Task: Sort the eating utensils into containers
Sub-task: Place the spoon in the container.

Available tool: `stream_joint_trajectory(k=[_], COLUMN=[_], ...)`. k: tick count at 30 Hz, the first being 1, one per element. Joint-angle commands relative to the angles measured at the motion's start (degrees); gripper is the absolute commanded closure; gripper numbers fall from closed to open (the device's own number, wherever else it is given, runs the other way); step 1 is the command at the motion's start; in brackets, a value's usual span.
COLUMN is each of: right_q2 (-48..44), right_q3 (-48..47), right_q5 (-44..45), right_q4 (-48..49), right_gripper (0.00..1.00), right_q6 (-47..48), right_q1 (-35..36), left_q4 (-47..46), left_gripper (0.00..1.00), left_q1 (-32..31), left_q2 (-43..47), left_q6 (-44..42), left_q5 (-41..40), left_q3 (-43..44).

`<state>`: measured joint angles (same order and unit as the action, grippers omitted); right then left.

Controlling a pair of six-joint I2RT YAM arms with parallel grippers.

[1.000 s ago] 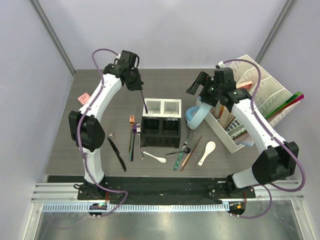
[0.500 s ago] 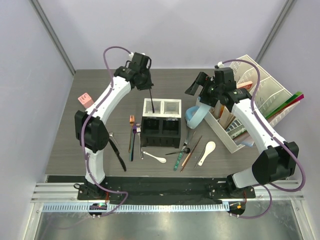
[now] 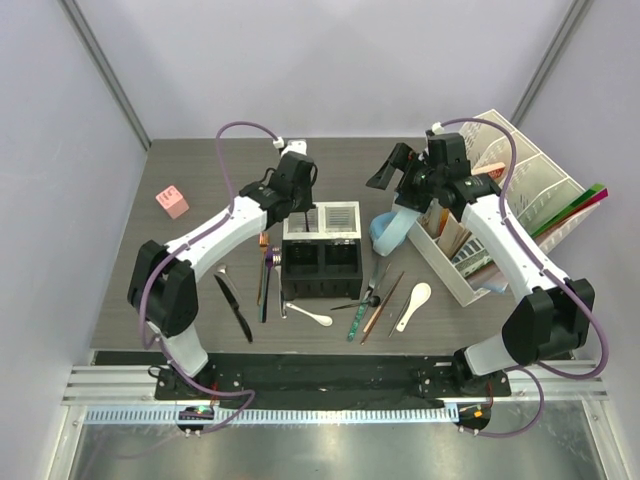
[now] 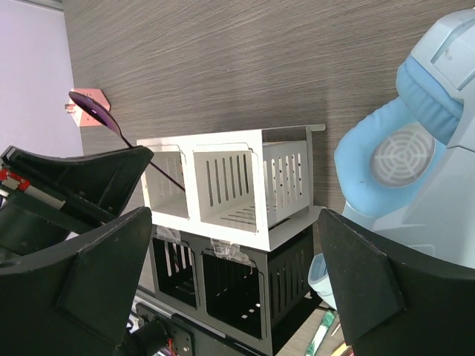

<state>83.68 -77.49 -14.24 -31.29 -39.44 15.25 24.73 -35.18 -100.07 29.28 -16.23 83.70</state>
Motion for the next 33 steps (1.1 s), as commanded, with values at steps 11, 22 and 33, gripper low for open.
stream_joint_trajectory(k=[11, 22, 33], right_q2=[0.3, 1.0, 0.7], right_q3=[-1.6, -1.3, -0.1], right_q5=[0.9, 1.8, 1.9], right_q4=[3.4, 3.7, 3.9], right_gripper=[0.0, 0.0, 0.0], right_q6=[-1.1, -0.9, -0.5], right_q1=[1.6, 2.8, 2.9], left_q4=[-3.1, -3.6, -1.2], left_gripper=[0.65, 0.3, 0.3], left_q1=[-0.9, -0.9, -0.4], left_q2=[5.7, 11.0, 7.4], left_q6=[-6.9, -7.0, -6.4], left_q5=[-8.9, -16.1, -15.3], left_q3=[-6.2, -8.3, -5.5])
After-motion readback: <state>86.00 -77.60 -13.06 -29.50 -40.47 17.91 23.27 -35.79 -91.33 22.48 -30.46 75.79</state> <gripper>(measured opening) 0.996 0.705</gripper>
